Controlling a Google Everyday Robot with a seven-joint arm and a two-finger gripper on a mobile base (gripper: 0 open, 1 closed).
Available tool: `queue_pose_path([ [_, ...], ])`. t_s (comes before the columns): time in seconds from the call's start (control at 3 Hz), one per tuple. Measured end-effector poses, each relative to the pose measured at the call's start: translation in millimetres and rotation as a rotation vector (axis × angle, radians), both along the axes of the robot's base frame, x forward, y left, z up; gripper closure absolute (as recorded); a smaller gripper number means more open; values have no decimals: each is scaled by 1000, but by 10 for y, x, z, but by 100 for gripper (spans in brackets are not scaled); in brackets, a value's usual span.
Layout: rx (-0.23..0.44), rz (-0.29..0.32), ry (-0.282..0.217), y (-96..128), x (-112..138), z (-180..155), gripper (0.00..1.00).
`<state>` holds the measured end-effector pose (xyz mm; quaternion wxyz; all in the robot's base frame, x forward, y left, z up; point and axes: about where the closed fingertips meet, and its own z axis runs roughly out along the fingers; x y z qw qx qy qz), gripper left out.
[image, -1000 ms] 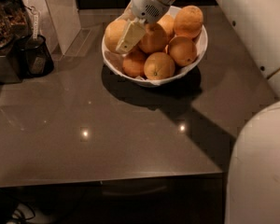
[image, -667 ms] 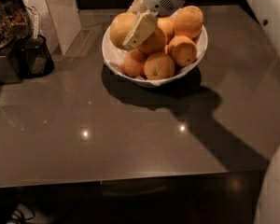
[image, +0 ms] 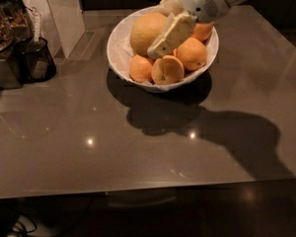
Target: Pick orange from white bowl
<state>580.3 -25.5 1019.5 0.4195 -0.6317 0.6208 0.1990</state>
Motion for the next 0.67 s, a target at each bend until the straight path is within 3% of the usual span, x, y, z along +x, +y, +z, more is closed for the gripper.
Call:
queue_pose_path([
  [0.33,46,-81,-10,-337,-308,24,100],
  [0.67,46,-79,-11,-324,-306,27,100],
])
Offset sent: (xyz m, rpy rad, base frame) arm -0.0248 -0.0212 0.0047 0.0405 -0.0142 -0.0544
